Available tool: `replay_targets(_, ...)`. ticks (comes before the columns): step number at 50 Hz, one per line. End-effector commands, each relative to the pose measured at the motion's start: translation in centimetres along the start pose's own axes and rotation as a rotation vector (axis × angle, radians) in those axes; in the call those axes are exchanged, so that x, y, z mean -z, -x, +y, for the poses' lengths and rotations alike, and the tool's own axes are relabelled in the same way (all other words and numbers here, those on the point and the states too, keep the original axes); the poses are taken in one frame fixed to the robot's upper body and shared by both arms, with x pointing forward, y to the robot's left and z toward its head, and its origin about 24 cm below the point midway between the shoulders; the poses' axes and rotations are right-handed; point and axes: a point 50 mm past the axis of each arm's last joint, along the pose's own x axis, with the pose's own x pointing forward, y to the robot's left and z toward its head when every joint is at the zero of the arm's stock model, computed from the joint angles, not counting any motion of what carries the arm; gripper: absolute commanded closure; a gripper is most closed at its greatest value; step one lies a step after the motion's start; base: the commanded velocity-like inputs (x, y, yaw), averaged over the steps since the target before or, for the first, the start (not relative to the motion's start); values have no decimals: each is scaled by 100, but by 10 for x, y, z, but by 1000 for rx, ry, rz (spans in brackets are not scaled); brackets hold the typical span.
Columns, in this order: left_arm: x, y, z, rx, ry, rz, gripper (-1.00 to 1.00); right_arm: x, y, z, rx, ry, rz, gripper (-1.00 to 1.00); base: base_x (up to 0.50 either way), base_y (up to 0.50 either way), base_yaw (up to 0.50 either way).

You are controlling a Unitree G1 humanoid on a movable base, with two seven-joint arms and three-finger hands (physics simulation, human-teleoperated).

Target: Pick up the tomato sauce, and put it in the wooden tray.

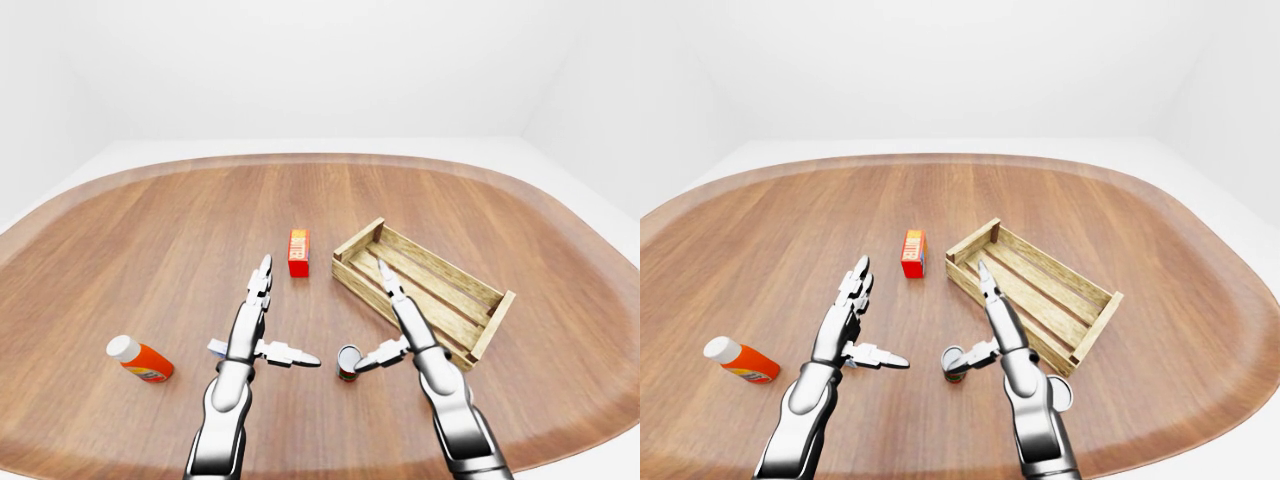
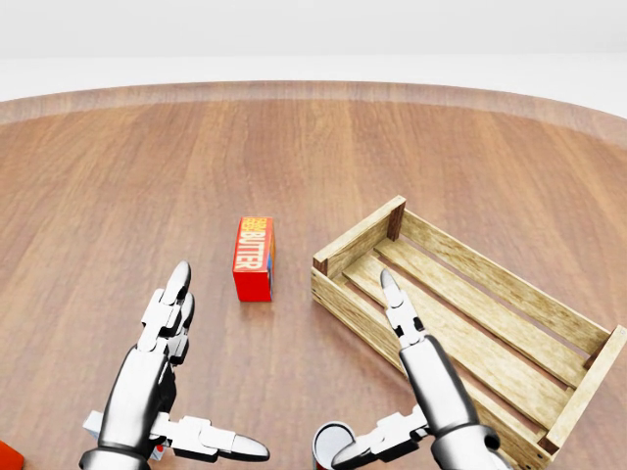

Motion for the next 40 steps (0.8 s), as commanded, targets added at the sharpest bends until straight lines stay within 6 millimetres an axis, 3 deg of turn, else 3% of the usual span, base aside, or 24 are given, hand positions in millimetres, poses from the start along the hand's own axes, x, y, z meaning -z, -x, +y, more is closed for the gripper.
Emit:
replay_targets(1, 0, 0, 0, 0, 1, 1, -100, 4, 0, 6, 1, 226, 34, -100, 0, 0, 0)
replay_targets(40, 0, 1, 0, 0, 3, -2, -100, 23, 6, 34, -119, 504, 90, -100, 0, 0, 0)
